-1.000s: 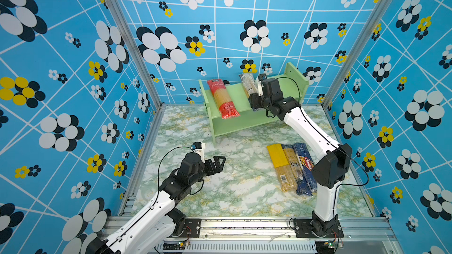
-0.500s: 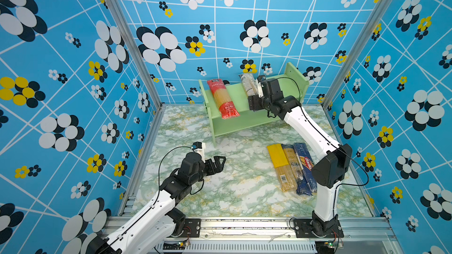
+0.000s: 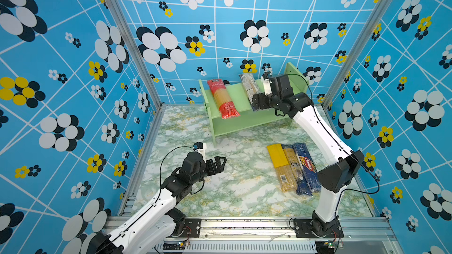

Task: Arrange pasta packages on shelves
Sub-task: Place the pasta bag on the shelf, then pick up the pasta bag from the center of the table.

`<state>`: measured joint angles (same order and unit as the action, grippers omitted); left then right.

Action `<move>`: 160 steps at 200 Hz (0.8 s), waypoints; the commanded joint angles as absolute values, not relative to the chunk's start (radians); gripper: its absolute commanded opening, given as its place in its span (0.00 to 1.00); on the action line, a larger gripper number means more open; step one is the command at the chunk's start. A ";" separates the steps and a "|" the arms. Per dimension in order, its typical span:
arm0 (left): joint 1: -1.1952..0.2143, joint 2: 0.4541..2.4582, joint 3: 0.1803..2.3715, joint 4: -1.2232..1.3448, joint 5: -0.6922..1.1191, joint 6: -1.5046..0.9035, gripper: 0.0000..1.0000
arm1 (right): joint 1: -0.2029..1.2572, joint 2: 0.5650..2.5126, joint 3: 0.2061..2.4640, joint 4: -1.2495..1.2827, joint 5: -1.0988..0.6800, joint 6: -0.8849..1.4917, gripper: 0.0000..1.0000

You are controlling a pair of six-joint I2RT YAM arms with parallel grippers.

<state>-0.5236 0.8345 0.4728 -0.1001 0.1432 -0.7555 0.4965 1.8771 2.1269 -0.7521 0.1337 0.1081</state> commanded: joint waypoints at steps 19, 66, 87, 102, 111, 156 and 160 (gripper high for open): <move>-0.520 0.840 0.509 -0.083 0.161 -0.720 0.99 | 0.492 1.795 2.159 -0.874 0.033 0.117 0.94; -0.515 0.871 0.525 -0.074 0.197 -0.683 0.99 | 0.492 1.702 2.096 -1.031 -0.015 0.188 0.99; -0.512 0.885 0.524 -0.056 0.222 -0.670 0.99 | 0.492 1.631 1.974 -1.036 -0.019 0.223 0.99; -0.509 0.891 0.527 -0.049 0.245 -0.661 0.99 | 0.492 1.556 1.838 -0.994 -0.019 0.261 0.99; -0.508 0.894 0.529 -0.047 0.260 -0.658 0.99 | 0.492 1.507 1.746 -0.961 -0.027 0.280 0.99; -0.506 0.925 0.545 -0.044 0.298 -0.636 0.99 | 0.492 1.317 1.369 -0.893 -0.050 0.378 0.99; -0.506 0.929 0.544 -0.039 0.299 -0.636 0.99 | 0.493 1.304 1.342 -0.888 -0.056 0.388 0.99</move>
